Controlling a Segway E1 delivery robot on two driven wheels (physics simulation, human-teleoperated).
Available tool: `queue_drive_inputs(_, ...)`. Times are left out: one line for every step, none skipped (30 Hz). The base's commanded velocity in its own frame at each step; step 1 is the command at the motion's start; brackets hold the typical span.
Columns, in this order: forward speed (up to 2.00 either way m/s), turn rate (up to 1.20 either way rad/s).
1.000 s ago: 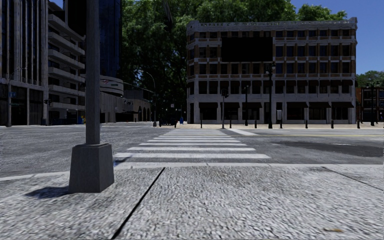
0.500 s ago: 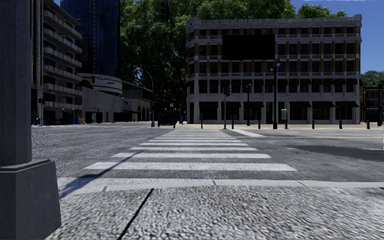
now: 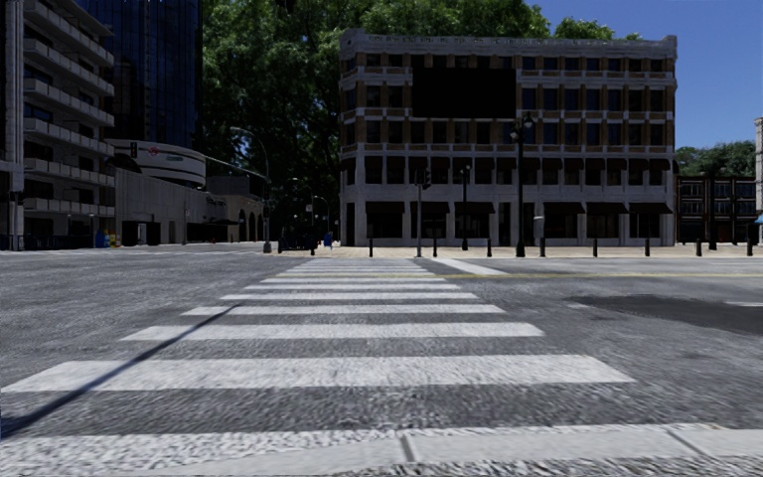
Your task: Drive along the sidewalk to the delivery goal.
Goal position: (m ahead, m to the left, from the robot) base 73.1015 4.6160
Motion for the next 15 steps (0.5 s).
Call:
queue_drive_inputs(2.00, 0.00)
queue_drive_inputs(2.00, 0.00)
queue_drive_inputs(2.00, 0.00)
queue_drive_inputs(2.00, 0.00)
queue_drive_inputs(2.00, 0.00)
queue_drive_inputs(2.00, 0.00)
queue_drive_inputs(2.00, 0.00)
queue_drive_inputs(2.00, 0.00)
queue_drive_inputs(2.00, 0.00)
queue_drive_inputs(2.00, 0.00)
queue_drive_inputs(2.00, 0.00)
queue_drive_inputs(2.00, 0.00)
queue_drive_inputs(2.00, 0.00)
queue_drive_inputs(2.00, 0.00)
queue_drive_inputs(2.00, 0.00)
